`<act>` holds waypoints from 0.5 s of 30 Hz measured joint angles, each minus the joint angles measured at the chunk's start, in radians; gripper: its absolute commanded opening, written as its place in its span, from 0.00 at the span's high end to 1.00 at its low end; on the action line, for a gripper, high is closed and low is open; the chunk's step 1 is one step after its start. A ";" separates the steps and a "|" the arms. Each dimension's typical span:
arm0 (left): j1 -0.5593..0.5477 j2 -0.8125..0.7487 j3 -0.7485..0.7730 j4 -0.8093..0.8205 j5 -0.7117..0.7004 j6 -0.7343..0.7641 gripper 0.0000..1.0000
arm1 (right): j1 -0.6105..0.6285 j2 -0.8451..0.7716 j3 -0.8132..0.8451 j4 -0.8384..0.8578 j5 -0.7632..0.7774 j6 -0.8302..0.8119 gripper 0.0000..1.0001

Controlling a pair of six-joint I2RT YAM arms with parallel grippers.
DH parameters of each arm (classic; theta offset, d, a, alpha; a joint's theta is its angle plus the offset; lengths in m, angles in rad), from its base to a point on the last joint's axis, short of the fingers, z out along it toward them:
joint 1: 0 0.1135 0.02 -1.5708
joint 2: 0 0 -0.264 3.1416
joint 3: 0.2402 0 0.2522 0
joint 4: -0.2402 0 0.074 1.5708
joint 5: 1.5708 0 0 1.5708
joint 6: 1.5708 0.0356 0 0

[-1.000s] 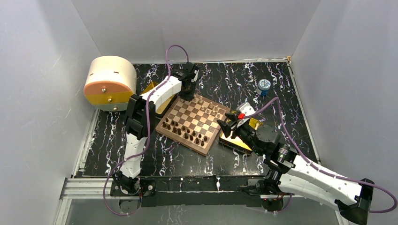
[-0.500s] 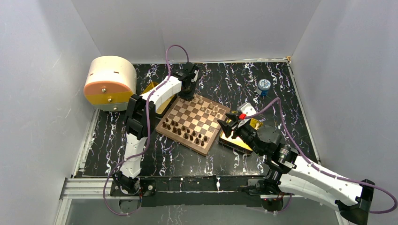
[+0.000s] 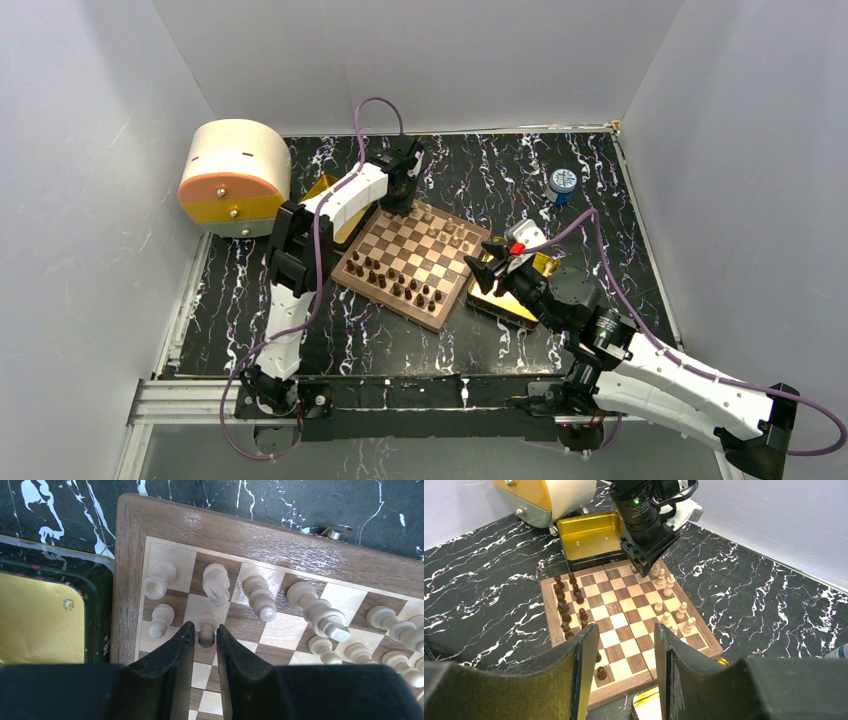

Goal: Set up the chess pieces on the board
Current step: Move the chess piece to the chessboard.

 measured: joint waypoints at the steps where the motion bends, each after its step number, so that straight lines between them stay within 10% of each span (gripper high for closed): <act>1: 0.000 0.003 0.000 0.000 0.000 0.001 0.77 | 0.000 0.000 0.000 0.000 0.000 0.000 0.46; 15: 0.000 -0.014 0.090 -0.008 0.043 -0.031 0.53 | 0.000 0.032 0.000 -0.060 0.056 0.154 0.46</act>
